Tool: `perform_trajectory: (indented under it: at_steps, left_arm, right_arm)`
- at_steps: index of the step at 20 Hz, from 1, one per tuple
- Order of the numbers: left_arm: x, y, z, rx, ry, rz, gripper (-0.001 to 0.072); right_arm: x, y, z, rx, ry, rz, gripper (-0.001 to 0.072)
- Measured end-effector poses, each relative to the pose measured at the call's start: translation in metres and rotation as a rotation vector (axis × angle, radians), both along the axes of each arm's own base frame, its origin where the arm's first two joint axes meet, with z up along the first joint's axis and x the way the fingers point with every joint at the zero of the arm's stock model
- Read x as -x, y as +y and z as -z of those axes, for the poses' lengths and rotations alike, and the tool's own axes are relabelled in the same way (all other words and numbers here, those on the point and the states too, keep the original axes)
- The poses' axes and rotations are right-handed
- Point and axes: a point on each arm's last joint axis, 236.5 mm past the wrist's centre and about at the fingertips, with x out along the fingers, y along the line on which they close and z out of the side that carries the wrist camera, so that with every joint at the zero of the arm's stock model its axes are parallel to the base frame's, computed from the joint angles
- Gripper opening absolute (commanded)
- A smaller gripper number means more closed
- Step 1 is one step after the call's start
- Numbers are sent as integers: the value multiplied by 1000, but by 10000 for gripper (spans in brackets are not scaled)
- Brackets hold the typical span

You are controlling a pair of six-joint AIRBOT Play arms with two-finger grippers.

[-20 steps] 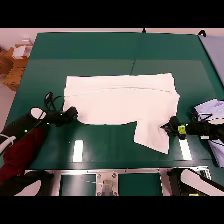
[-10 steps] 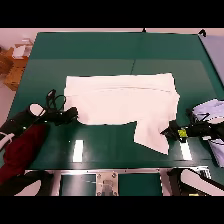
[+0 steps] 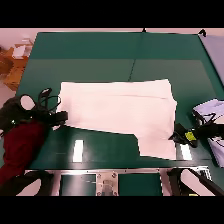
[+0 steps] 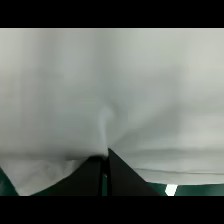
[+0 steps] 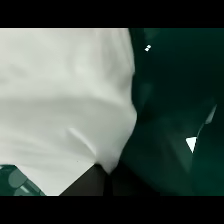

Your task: Fold the shirts.

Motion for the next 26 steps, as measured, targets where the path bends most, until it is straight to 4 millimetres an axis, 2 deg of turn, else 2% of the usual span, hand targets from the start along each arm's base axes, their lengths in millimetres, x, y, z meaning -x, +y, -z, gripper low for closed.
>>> perform_trajectory:
  at_steps: [2,4,8,10,13,16,19,20,21,22,24,26]
  left_arm:
    - [6,6,-1,-20,24,18,23]
    - [6,8,-6,-25,27,36,23]
    - [-14,4,-29,-10,-41,76,23]
    - [-34,1,-42,-1,-86,83,23]
    - [-73,-6,-57,26,-131,86,23]
    - [-117,-13,-57,53,-150,82,24]
    - [-162,-20,-45,78,-160,72,26]
    - [-175,-23,-39,90,-160,67,143]
    - [-186,-26,-36,102,-164,61,499]
    - [-197,-29,-34,118,-173,52,625]
    - [-211,-34,-32,145,-183,28,626]
    - [-221,-36,-42,168,-195,15,626]
  right_arm:
    - [2,-3,-10,24,-4,13,19]
    - [-9,-1,-26,18,-51,26,20]
    - [-60,6,-79,-28,-246,37,20]
    - [-90,6,-101,-29,-331,23,20]
    - [-135,5,-120,-24,-413,4,20]
    - [-186,1,-120,-18,-462,2,20]
    - [-231,-7,-101,-16,-468,21,20]
    - [-243,-9,-91,-22,-459,29,20]
    - [-254,-11,-80,-24,-449,36,33]
    - [-263,-12,-68,-31,-435,45,121]
    - [-278,-16,-50,-37,-423,60,358]
    - [-289,-26,-46,-30,-442,48,467]
